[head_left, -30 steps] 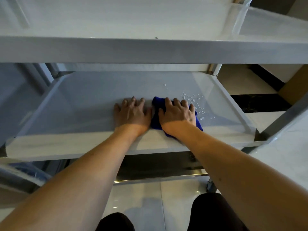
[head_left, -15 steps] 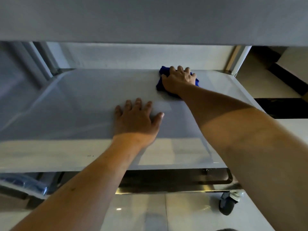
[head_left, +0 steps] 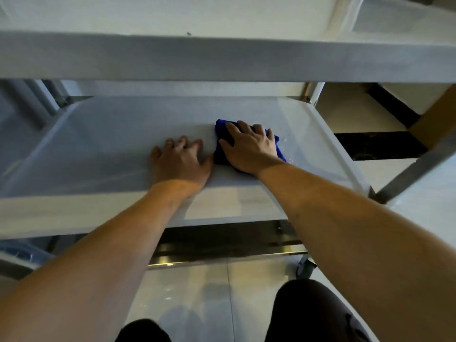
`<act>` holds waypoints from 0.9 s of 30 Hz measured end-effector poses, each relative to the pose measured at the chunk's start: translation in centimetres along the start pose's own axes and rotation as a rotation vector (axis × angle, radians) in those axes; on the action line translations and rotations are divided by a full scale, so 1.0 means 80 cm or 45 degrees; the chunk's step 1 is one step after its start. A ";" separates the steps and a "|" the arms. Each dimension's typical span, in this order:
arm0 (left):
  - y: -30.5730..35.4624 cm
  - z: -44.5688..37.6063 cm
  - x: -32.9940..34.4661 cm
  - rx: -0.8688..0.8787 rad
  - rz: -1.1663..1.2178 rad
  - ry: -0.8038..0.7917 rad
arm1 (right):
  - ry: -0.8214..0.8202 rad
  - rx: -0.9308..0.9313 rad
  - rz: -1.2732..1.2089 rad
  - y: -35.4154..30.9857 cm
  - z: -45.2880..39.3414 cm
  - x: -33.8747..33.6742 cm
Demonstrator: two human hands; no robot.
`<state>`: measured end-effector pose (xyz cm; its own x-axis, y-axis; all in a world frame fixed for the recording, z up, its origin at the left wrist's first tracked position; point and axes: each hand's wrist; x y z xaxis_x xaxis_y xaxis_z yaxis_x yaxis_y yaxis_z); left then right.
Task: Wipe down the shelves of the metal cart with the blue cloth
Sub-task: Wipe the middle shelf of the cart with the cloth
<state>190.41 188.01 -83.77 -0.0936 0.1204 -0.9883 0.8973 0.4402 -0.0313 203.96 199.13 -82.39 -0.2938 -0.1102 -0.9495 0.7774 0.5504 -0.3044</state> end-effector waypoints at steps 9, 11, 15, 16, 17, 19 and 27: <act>0.000 0.003 -0.007 0.001 -0.055 -0.036 | 0.010 0.020 -0.041 0.004 0.156 -0.018; 0.012 0.003 -0.019 -0.049 -0.082 -0.086 | 0.039 0.061 -0.040 0.011 0.176 -0.021; 0.064 0.000 -0.039 0.052 0.015 -0.110 | 0.090 0.169 -0.010 0.035 0.194 -0.028; 0.077 0.001 -0.037 0.101 0.052 -0.101 | 0.087 0.194 -0.003 0.041 0.194 -0.030; 0.089 0.003 -0.033 0.121 0.074 -0.107 | 0.084 0.214 0.003 0.046 0.193 -0.032; 0.105 0.007 -0.023 0.106 0.045 -0.130 | 0.089 0.241 0.013 0.055 0.186 -0.033; 0.107 0.008 -0.001 0.101 0.002 -0.071 | 0.121 0.317 0.046 0.082 0.114 -0.035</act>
<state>198.33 191.20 -84.06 -0.0696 0.0704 -0.9951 0.9291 0.3678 -0.0390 214.95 195.48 -82.42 -0.3053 -0.0098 -0.9522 0.8976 0.3311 -0.2912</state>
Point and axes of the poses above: each hand's wrist, its own z-axis away from the middle knuckle, its own x-axis out of the palm, y = z × x, and after that the axes turned 9 degrees about -z, right-handed
